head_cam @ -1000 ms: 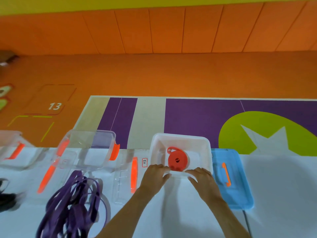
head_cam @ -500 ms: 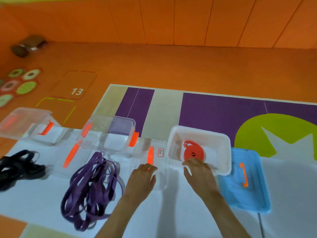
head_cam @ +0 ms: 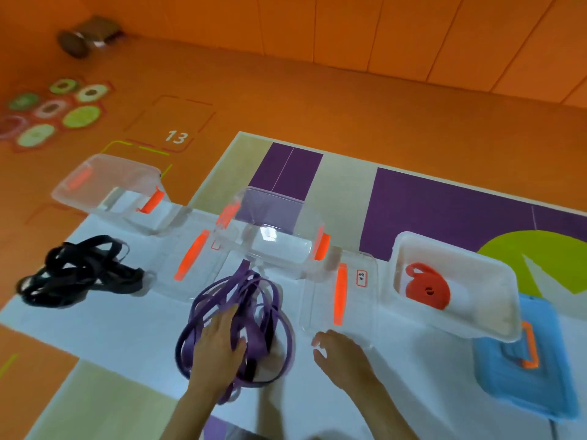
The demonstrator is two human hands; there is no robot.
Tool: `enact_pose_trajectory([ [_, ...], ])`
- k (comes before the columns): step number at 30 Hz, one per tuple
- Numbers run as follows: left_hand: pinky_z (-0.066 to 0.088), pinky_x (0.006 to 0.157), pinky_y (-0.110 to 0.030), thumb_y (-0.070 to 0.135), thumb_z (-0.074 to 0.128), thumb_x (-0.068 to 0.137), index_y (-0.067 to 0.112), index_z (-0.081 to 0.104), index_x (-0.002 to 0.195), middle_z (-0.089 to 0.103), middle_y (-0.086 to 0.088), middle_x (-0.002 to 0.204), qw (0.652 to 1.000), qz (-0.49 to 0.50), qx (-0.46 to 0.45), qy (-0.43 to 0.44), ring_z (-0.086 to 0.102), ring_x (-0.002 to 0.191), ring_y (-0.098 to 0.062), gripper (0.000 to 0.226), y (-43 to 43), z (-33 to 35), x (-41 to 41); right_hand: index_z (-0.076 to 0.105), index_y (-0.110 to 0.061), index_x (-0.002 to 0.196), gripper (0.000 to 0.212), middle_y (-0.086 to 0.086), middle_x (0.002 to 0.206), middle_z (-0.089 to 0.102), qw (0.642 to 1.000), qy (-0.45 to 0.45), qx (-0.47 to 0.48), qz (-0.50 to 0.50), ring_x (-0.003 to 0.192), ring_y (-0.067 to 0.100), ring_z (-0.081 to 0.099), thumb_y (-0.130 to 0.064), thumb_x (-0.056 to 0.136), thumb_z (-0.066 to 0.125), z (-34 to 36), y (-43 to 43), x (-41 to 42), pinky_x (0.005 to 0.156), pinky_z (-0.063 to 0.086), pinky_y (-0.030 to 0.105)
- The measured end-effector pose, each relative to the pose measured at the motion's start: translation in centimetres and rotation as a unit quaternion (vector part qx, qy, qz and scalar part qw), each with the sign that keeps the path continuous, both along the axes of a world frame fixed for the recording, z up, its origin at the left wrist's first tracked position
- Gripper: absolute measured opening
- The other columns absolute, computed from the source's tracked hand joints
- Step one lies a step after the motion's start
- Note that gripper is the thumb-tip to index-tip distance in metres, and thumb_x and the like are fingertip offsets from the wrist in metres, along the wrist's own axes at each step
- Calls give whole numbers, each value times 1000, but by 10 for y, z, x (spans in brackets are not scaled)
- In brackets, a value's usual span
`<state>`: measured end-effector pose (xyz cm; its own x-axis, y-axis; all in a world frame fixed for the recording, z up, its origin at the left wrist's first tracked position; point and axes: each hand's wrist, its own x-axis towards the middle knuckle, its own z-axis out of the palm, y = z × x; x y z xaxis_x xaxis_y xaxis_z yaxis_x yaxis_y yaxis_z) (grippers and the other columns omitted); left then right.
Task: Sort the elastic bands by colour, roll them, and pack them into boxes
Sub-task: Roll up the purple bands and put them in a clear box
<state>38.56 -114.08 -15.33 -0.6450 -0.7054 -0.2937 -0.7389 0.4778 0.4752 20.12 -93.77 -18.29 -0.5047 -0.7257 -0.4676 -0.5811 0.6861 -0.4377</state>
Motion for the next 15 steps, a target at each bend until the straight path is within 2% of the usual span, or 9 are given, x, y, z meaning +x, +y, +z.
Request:
enact_pose_trajectory([
  [2, 46, 113, -52, 20, 74, 96, 12, 38, 161, 42, -13, 162, 998, 45, 46, 0, 46, 145, -39, 75, -33, -13, 12, 57, -29, 140, 35, -6, 141, 56, 996, -67, 50, -18, 122, 16, 62, -36, 106, 54, -16, -15, 21, 103, 48, 29],
  [4, 41, 118, -51, 29, 75, 96, 14, 30, 164, 28, -13, 170, 996, 20, 75, -41, 36, 153, -38, 82, -64, -29, 20, 52, -23, 148, 45, -3, 146, 49, 985, -140, 77, -65, 128, 19, 60, -32, 104, 59, -29, -32, 42, 106, 46, 28],
  [5, 39, 120, -49, 32, 75, 96, 16, 29, 164, 24, -11, 171, 994, -3, 97, -53, 33, 155, -36, 84, -77, -36, 22, 55, -17, 147, 45, -1, 145, 51, 976, -174, 74, -106, 129, 22, 60, -28, 103, 62, -34, -41, 49, 105, 46, 28],
  [6, 37, 121, -48, 34, 76, 96, 18, 28, 164, 23, -10, 171, 991, -27, 117, -63, 30, 156, -35, 85, -87, -43, 23, 61, -7, 138, 39, 5, 138, 58, 969, -186, 61, -153, 125, 27, 63, -22, 103, 64, -39, -50, 55, 101, 47, 29],
  [8, 38, 120, -49, 35, 74, 96, 22, 28, 164, 21, -8, 171, 985, -65, 133, -93, 27, 156, -33, 83, -101, -55, 24, 71, 9, 110, 21, 22, 111, 69, 956, -167, 25, -239, 102, 38, 67, -8, 101, 64, -47, -62, 65, 84, 46, 34],
  [10, 43, 116, -52, 32, 71, 97, 23, 27, 163, 24, -5, 169, 983, -73, 127, -108, 30, 154, -34, 79, -108, -62, 25, 73, 4, 90, 13, 14, 92, 67, 937, -165, 0, -307, 84, 27, 63, -6, 97, 68, -46, -73, 76, 79, 47, 38],
  [11, 46, 111, -53, 29, 69, 97, 22, 30, 161, 30, -4, 166, 985, -72, 118, -105, 35, 150, -33, 75, -110, -64, 25, 70, -3, 84, 11, 7, 88, 66, 930, -163, -9, -329, 80, 22, 61, -7, 94, 73, -44, -79, 81, 77, 49, 35],
  [13, 52, 102, -52, 21, 66, 97, 22, 40, 149, 42, -3, 153, 989, -82, 86, -93, 44, 137, -31, 58, -116, -67, 26, 59, -12, 90, 22, 5, 86, 64, 908, -158, -22, -387, 79, 22, 64, -5, 87, 80, -41, -88, 90, 70, 51, 28],
  [15, 55, 91, -46, 14, 65, 94, 22, 51, 134, 53, -1, 135, 990, -86, 88, -66, 54, 121, -28, 43, -126, -67, 26, 56, -10, 105, 33, 11, 90, 66, 882, -167, -15, -440, 84, 30, 71, 0, 86, 80, -38, -94, 97, 71, 59, 35],
])
